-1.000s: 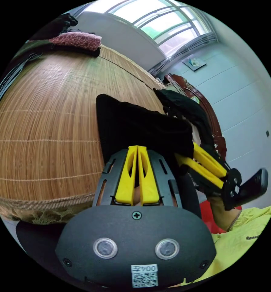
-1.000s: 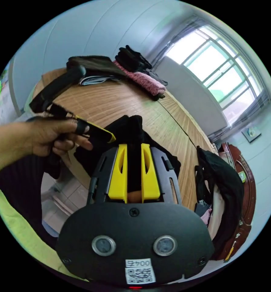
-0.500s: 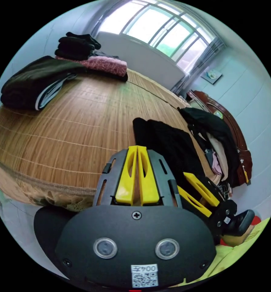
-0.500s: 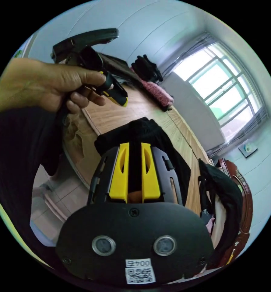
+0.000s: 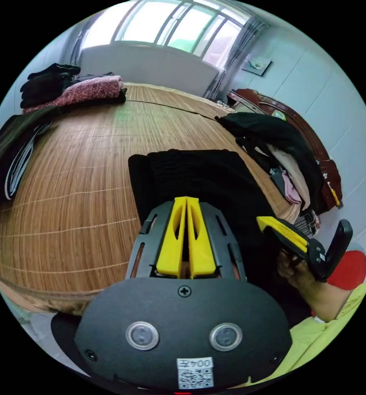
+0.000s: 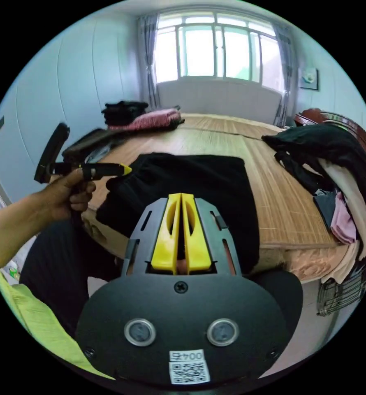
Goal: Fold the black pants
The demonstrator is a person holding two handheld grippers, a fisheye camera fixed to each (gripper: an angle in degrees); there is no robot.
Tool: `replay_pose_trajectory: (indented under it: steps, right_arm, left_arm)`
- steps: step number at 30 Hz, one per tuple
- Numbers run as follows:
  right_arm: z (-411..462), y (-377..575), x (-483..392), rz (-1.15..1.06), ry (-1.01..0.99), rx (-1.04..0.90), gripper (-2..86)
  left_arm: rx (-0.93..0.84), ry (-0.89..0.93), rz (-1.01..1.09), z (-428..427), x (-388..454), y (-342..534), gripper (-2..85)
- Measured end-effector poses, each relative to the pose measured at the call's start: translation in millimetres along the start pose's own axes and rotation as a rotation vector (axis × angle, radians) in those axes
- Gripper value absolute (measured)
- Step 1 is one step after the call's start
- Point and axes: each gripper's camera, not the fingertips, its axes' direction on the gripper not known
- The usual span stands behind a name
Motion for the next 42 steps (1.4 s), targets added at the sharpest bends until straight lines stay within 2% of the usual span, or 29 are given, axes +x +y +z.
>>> replay_pose_trajectory:
  steps: [3,8,11,15,19,26,29,33,36,39,42]
  right_arm:
    - [-42.6,29.4,62.8,0.160,-0.061,0.091,4.9]
    - [-45.8,105.5,192.7,0.537,-0.251,0.055,8.5]
    - [-31.6,123.6,248.0,0.679,-0.366,0.065,9.4]
    - [6.4,118.3,305.0,0.744,-0.439,0.003,12.0]
    - [48.7,112.9,347.0,0.780,-0.497,-0.102,13.9]
    - [71.0,122.6,338.1,0.663,-0.521,-0.205,12.5]
    - [74.8,126.8,333.9,0.644,-0.540,-0.236,10.6]
    - [75.8,128.8,321.0,0.660,-0.491,-0.285,7.9]
    - [69.8,141.3,295.1,0.760,-0.509,-0.285,6.8]
    - [68.3,159.3,224.1,0.840,-0.567,-0.271,7.2]
    - [81.3,161.6,106.7,0.796,-0.719,-0.286,7.5]
  left_arm:
    - [0.136,0.066,-0.039,-42.3,-11.6,16.2,0.9]
    - [0.047,0.079,-0.168,-51.0,-56.6,62.6,4.3]
    - [0.045,0.209,-0.264,-47.6,-77.8,81.7,8.6]
    - [0.021,0.311,-0.281,-38.1,-81.5,80.9,14.4]
    - [-0.061,0.276,-0.236,-22.1,-77.0,79.8,17.7]
    - [-0.065,0.297,-0.130,-8.9,-53.1,78.3,18.4]
    - [-0.084,0.240,-0.104,-4.2,-43.5,74.7,14.8]
    - [-0.109,0.125,0.048,-6.5,-23.4,54.9,7.3]
    - [-0.099,0.058,0.069,-14.2,-31.2,24.3,5.7]
    - [-0.142,-0.079,0.103,-13.8,-55.8,-26.3,5.7]
    - [-0.149,-0.279,0.020,-27.7,-91.3,-77.2,5.5]
